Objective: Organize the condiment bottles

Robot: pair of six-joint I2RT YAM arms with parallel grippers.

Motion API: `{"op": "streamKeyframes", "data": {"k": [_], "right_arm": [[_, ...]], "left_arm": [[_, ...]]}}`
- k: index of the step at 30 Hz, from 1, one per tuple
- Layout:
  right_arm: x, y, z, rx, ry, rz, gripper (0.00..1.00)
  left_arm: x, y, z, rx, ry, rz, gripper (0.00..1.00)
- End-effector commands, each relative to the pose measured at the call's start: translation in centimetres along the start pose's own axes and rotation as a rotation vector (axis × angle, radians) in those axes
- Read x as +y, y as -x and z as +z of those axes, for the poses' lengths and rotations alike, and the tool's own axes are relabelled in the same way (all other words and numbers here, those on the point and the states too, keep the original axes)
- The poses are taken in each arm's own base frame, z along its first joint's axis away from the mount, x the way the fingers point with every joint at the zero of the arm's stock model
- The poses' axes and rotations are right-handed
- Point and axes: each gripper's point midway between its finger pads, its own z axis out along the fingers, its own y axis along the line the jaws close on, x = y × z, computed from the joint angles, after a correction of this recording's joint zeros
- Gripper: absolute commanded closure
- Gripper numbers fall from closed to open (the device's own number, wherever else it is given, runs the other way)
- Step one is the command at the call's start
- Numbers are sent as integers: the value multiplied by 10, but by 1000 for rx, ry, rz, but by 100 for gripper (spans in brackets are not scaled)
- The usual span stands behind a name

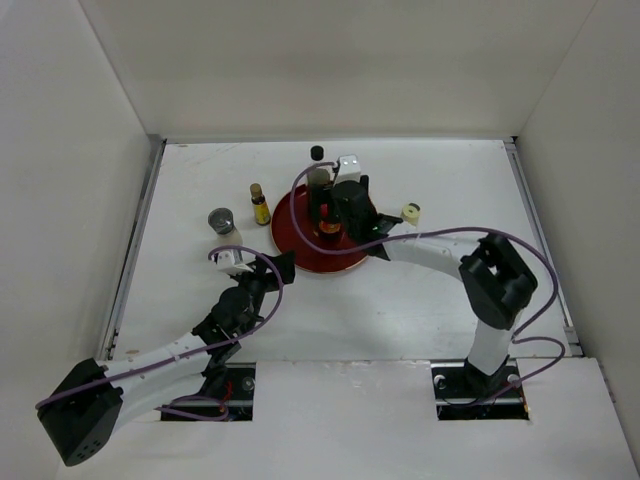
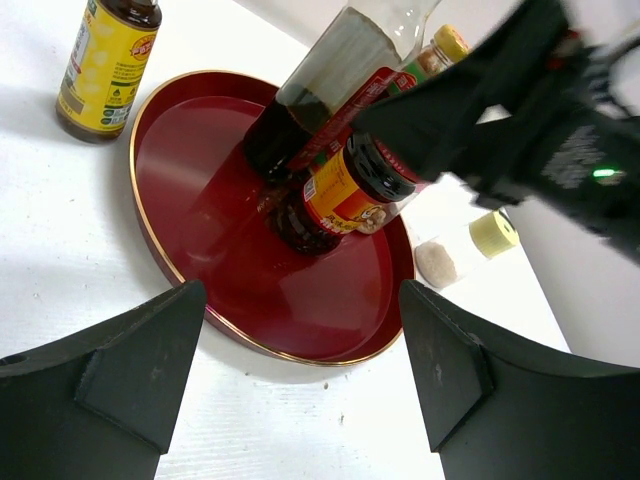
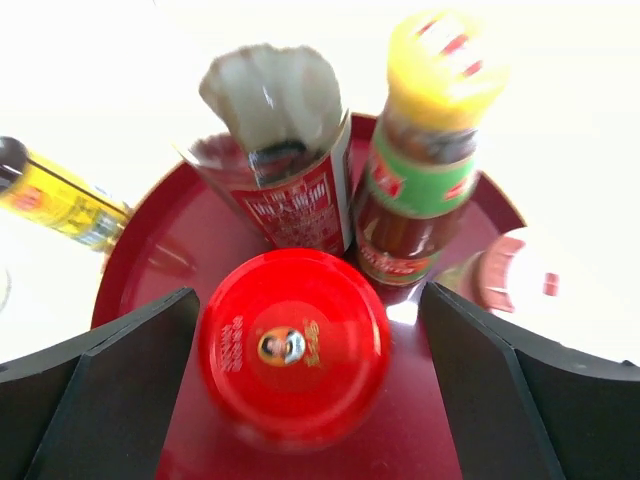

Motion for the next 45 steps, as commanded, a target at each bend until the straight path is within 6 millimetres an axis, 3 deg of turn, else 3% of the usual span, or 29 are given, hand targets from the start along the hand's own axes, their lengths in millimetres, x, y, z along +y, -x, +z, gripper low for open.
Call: {"op": "streamKeyframes", "data": {"k": [1, 6, 8, 9, 10, 12, 14, 16, 18, 20, 24, 27, 30, 32, 35, 39, 45], "right_arm": [[7, 78, -46, -195, 36, 85, 0], [-18, 89, -94, -242, 42, 130, 0], [-52, 83, -100, -240, -16, 142, 4], [-70, 78, -101, -234, -50, 148, 30], [-88, 73, -104, -227, -90, 158, 47], [-124, 60, -107, -201, -178, 170, 58], [-160, 45, -108, -161, -283, 163, 53], [-185, 28, -102, -107, -348, 154, 29], [-195, 12, -93, -46, -369, 140, 7], [-200, -1, -82, -1, -376, 141, 4], [-202, -11, -58, 27, -352, 157, 8], [-208, -13, -46, 32, -366, 163, 21], [-217, -12, -42, 23, -389, 172, 32], [-216, -11, -41, 9, -385, 173, 46], [-214, 2, -51, -50, -383, 165, 55], [-190, 17, -77, -103, -342, 155, 57], [-107, 33, -92, -120, -156, 136, 56]], "left_arm": [[-3, 4, 0, -20, -16, -23, 22], [-4, 3, 1, -14, -17, -21, 22], [-4, 2, 2, -10, -16, -20, 22], [-4, 1, 1, -8, -16, -19, 22], [-5, 2, 1, -10, -20, -21, 22], [-6, 3, 1, -13, -22, -24, 22], [-5, 2, 1, -9, -19, -21, 22], [-4, -1, 2, -1, -15, -15, 22], [-5, -1, 2, 0, -16, -15, 22], [-5, -1, 3, 1, -15, -14, 22], [-4, -4, 3, 6, -11, -10, 22], [-4, -2, 3, 1, -15, -14, 22], [-3, -4, 4, 6, -9, -9, 22], [-3, -4, 3, 5, -10, -10, 22], [-3, -3, 3, 1, -9, -11, 22], [-3, -6, 4, 11, -7, -7, 22], [-3, -7, 5, 13, -5, -7, 22]]}}
